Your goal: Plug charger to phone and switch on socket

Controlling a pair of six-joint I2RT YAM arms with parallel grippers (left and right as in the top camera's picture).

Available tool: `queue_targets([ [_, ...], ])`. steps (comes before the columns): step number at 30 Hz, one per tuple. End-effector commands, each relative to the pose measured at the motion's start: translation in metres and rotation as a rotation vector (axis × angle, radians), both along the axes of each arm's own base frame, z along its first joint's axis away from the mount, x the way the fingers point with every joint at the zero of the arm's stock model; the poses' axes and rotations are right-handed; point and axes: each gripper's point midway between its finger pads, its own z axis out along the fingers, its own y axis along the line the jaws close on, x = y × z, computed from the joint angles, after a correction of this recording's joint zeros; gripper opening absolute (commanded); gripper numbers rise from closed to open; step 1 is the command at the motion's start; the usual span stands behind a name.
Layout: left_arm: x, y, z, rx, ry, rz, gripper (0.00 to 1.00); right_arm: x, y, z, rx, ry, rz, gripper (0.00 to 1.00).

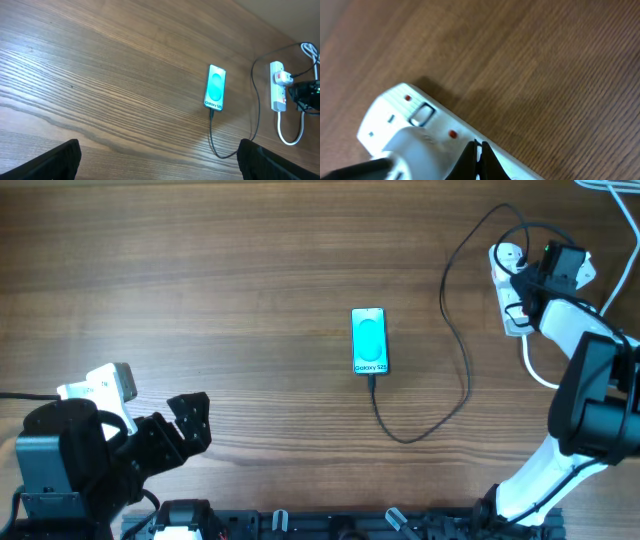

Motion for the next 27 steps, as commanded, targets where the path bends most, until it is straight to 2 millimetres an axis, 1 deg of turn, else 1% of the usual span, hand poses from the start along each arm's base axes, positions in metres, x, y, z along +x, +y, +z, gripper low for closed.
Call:
queue_targets([
  [1, 0.0, 0.003, -0.001, 0.021, 0.001, 0.002, 1.0, 0.005, 0.009, -0.012, 0.016, 0.019, 0.055, 0.04],
  [8, 0.0, 0.003, -0.001, 0.021, 0.001, 0.002, 1.0, 0.018, 0.033, -0.008, -0.027, 0.008, 0.175, 0.04],
  [14, 0.0, 0.003, -0.001, 0.021, 0.001, 0.002, 1.0, 0.017, 0.038, -0.009, -0.035, 0.021, 0.202, 0.04],
  [16, 0.0, 0.003, -0.001, 0.021, 0.001, 0.002, 1.0, 0.014, 0.042, -0.013, -0.017, 0.04, 0.215, 0.04],
  [20, 0.0, 0.003, -0.001, 0.021, 0.001, 0.002, 1.0, 0.017, 0.065, -0.017, 0.044, 0.034, 0.324, 0.04],
  [22, 0.0, 0.003, -0.001, 0.021, 0.001, 0.002, 1.0, 0.012, 0.071, -0.026, 0.054, 0.065, 0.334, 0.05],
  [27, -0.003, 0.003, -0.004, 0.021, 0.016, 0.002, 1.0, -0.001, 0.077, -0.044, 0.081, 0.139, 0.34, 0.04],
])
